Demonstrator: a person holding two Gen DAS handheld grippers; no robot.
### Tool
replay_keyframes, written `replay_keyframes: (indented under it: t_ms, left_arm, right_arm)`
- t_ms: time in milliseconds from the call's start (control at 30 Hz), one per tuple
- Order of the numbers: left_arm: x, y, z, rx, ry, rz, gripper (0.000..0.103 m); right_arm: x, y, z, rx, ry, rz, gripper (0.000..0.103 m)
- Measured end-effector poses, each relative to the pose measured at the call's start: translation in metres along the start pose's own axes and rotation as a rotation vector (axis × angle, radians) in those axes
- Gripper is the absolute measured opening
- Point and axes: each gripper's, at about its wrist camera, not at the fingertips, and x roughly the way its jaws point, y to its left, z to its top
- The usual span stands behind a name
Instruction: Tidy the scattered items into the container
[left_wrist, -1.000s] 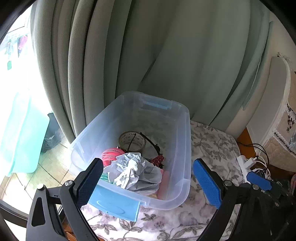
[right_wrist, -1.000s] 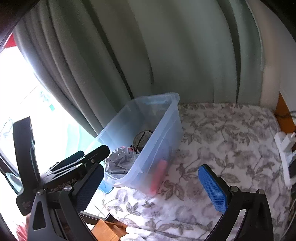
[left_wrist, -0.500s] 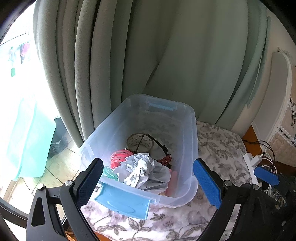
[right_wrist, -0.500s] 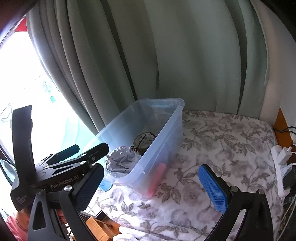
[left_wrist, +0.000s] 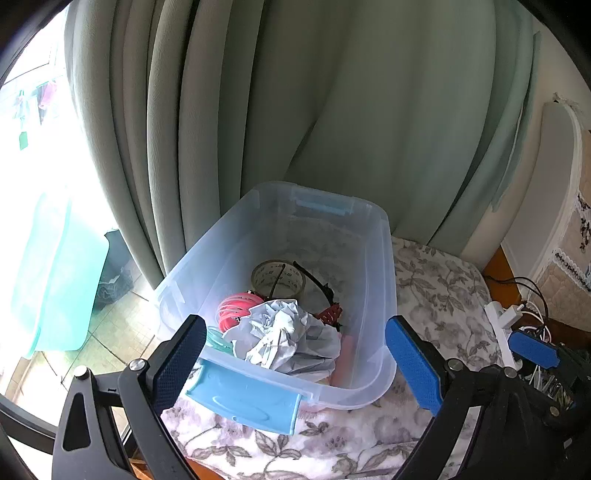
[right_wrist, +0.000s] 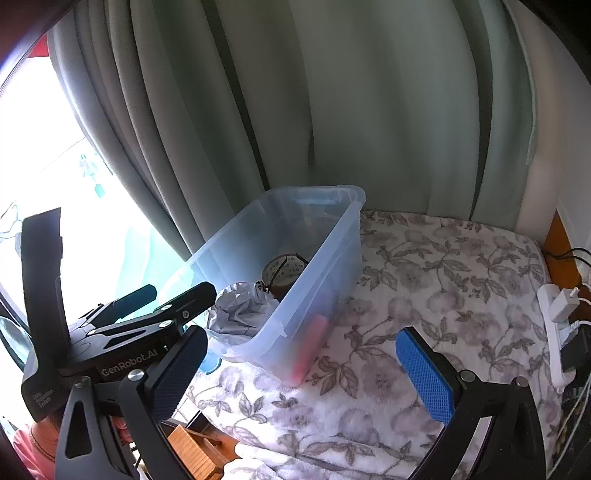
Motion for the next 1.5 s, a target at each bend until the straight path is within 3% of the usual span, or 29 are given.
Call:
replay_keyframes:
  t_ms: [833,1500]
  left_arm:
    - [0.003,0.000,0.003,0.017,0.014,-0.018,0.098]
    - [-0.015,-0.011,-0.001,0.040,-0.029,-0.041,0.098]
  right_arm:
    - [0.001,0.004,0.001,0.014,0.013,-0.031,0.103]
    - [-0.021,0.001,-0.003,0.054,0.022,-0.091,0.103]
